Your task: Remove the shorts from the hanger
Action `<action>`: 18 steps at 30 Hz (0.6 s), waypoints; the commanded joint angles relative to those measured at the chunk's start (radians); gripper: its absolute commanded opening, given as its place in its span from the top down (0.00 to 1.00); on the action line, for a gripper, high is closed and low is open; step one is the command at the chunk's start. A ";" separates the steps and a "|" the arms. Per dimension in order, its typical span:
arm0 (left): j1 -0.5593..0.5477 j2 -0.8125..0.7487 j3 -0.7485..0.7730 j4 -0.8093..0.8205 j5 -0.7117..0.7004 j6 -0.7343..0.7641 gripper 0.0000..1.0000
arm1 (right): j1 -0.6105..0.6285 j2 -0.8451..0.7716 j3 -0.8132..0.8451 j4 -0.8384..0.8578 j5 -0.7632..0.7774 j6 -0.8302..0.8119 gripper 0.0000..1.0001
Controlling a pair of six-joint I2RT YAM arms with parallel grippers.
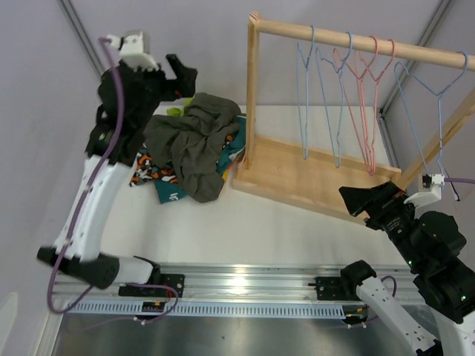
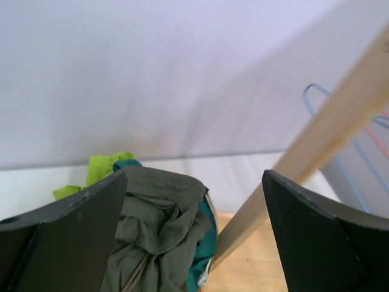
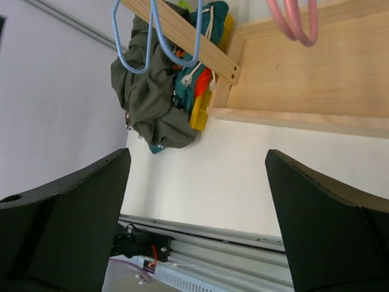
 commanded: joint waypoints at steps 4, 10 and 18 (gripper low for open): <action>0.000 -0.487 -0.514 -0.010 0.019 0.025 0.01 | 0.001 -0.091 -0.016 -0.019 0.079 -0.163 0.01; -0.001 -0.975 -0.959 -0.012 0.018 0.008 0.01 | -0.008 -0.320 -0.182 0.062 -0.004 -0.209 0.01; -0.001 -1.271 -1.114 -0.144 -0.082 0.040 0.01 | -0.060 -0.377 -0.233 0.083 0.039 -0.222 0.01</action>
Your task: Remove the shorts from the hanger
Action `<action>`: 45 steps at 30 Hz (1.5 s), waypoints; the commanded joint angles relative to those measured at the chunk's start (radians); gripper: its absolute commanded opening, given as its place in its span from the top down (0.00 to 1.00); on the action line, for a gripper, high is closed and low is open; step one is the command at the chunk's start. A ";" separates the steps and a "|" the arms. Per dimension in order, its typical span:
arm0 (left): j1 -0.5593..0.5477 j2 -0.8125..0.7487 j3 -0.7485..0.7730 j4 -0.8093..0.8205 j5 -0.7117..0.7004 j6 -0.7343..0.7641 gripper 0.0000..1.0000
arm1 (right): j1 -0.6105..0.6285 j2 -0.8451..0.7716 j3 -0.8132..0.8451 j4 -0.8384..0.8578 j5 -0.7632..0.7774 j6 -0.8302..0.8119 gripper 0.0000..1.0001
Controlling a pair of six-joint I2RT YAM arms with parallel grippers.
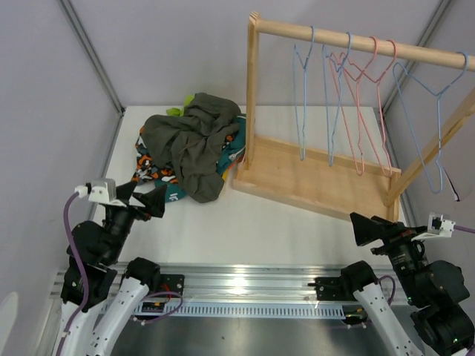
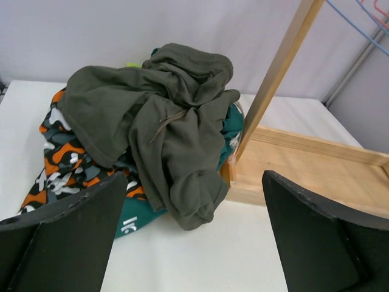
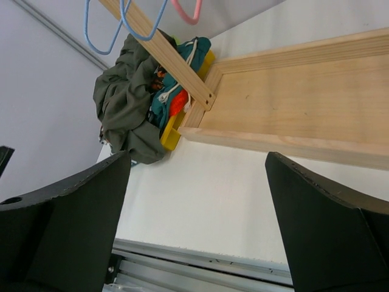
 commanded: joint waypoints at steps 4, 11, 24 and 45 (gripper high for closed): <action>0.000 -0.106 -0.088 -0.061 -0.084 0.033 0.01 | -0.023 0.029 -0.046 0.190 -0.014 -0.121 0.01; 0.000 -0.078 -0.104 -0.020 -0.024 0.025 0.01 | -0.036 0.088 -0.101 0.206 0.036 -0.170 0.01; 0.000 -0.061 -0.113 -0.049 -0.043 0.031 0.01 | -0.041 0.048 -0.110 0.193 0.042 -0.164 0.01; -0.002 -0.032 -0.115 -0.055 -0.063 0.014 0.01 | -0.052 0.011 -0.115 0.192 0.049 -0.159 0.00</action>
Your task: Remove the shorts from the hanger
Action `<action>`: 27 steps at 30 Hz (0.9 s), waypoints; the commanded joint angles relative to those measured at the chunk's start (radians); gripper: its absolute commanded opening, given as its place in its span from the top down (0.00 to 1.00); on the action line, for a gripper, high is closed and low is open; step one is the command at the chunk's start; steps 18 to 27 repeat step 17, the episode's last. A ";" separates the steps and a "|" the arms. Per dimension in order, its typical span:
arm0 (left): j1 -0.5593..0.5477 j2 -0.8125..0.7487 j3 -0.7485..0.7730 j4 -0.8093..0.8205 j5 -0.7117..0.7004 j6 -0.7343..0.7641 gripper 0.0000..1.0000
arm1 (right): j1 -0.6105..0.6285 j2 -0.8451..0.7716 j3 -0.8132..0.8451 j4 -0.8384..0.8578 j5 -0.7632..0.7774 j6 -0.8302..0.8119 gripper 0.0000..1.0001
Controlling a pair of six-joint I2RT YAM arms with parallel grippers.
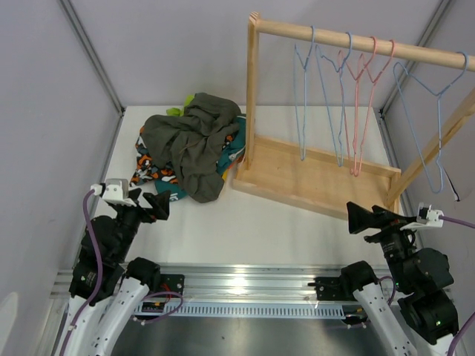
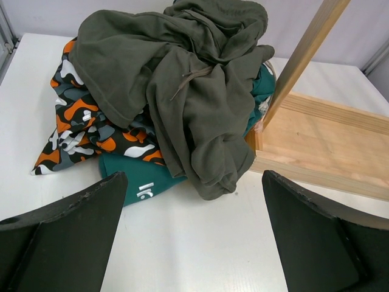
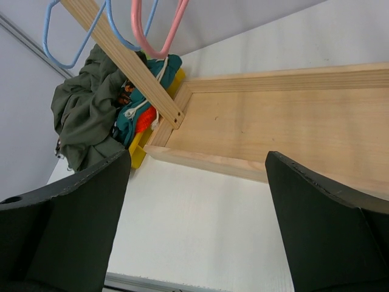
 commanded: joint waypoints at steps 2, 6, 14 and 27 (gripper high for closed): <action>-0.002 0.014 0.000 0.008 -0.007 0.004 0.01 | -0.006 -0.014 0.002 0.031 0.017 -0.009 0.01; -0.002 0.025 -0.002 0.008 -0.011 0.005 0.01 | -0.009 -0.017 0.001 0.031 0.014 -0.009 0.01; -0.002 0.034 0.000 0.007 -0.017 0.005 0.01 | -0.019 -0.019 -0.002 0.041 -0.025 -0.024 0.00; -0.002 0.038 0.003 0.005 -0.019 0.005 0.01 | -0.019 -0.022 0.002 0.043 -0.039 -0.029 0.01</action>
